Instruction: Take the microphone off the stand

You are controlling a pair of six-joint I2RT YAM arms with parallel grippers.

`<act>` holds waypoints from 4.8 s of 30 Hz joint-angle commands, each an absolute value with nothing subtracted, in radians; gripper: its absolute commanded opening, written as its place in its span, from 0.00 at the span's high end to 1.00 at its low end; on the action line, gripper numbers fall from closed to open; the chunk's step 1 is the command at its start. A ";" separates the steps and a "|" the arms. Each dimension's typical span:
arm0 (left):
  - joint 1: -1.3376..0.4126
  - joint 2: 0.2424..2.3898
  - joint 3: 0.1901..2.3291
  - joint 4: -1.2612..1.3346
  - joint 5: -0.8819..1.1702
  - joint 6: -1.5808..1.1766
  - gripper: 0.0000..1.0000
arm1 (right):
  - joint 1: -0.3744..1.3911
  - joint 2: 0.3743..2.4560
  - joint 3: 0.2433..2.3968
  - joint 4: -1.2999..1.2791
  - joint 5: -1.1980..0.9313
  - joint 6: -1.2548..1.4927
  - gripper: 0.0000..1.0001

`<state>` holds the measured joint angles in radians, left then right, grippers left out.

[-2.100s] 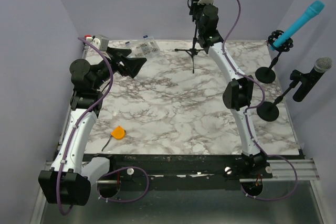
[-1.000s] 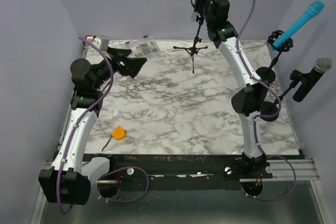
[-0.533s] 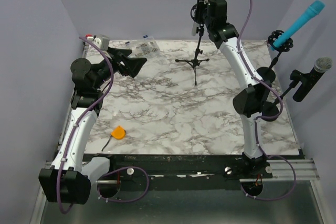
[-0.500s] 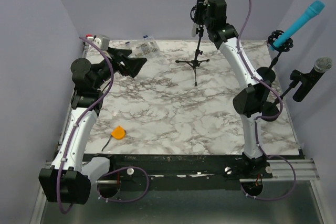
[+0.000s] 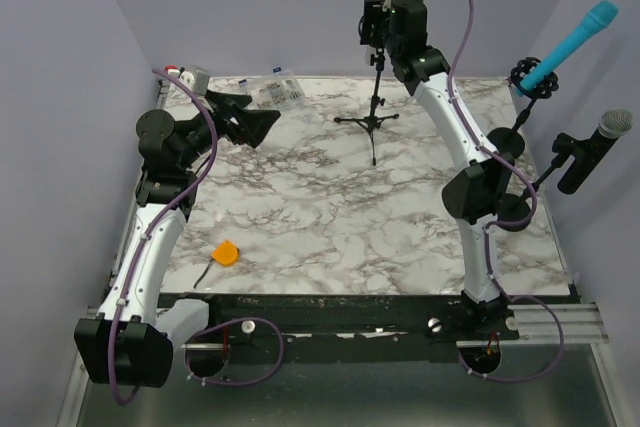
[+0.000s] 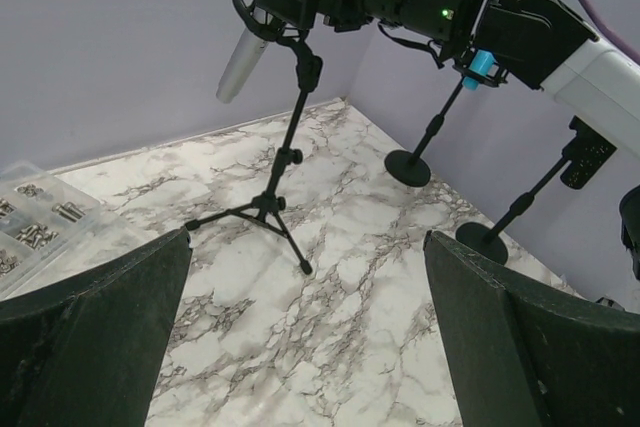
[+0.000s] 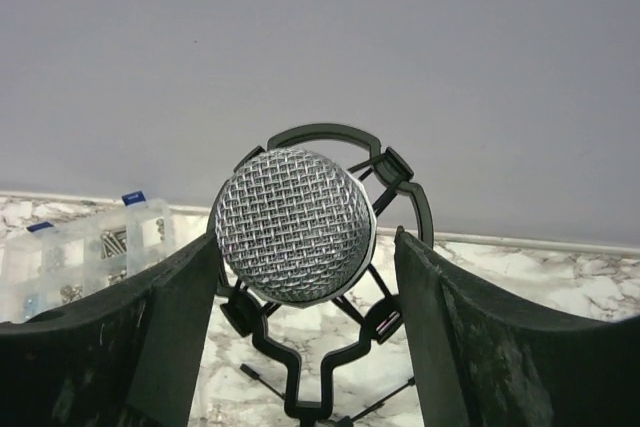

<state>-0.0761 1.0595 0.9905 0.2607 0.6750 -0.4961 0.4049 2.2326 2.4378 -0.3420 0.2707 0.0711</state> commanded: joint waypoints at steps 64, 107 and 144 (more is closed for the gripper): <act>-0.082 1.057 0.999 0.272 0.710 -0.505 0.01 | 0.432 2.030 2.613 -0.300 0.239 0.072 0.99; -0.633 1.183 1.127 -0.174 0.642 -0.019 0.06 | 0.402 1.084 1.012 -0.184 -0.488 0.785 0.99; -0.745 1.408 1.017 -0.337 0.114 -0.578 1.00 | 0.400 1.014 0.961 -0.350 -0.119 0.647 0.00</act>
